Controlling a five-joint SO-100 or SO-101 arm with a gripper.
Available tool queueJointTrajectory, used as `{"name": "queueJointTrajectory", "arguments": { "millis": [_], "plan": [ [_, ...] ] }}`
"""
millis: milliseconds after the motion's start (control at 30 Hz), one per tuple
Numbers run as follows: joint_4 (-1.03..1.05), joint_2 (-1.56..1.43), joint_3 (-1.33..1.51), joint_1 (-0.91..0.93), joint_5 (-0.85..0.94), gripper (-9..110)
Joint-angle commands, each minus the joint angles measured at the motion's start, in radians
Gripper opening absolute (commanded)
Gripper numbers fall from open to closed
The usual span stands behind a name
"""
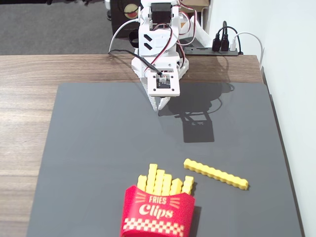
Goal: Grab a fry
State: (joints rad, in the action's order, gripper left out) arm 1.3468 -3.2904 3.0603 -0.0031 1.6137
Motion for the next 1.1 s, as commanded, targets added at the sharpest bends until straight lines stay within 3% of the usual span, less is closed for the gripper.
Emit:
{"name": "queueJointTrajectory", "arguments": {
  "millis": [0, 400, 1067],
  "plan": [
    [0.005, -0.003, 0.003, -0.008, 0.000, 1],
    [-0.002, 0.014, 0.002, -0.012, 0.006, 1],
    [-0.115, 0.588, -0.451, 0.077, 0.092, 0]
  ]
}}
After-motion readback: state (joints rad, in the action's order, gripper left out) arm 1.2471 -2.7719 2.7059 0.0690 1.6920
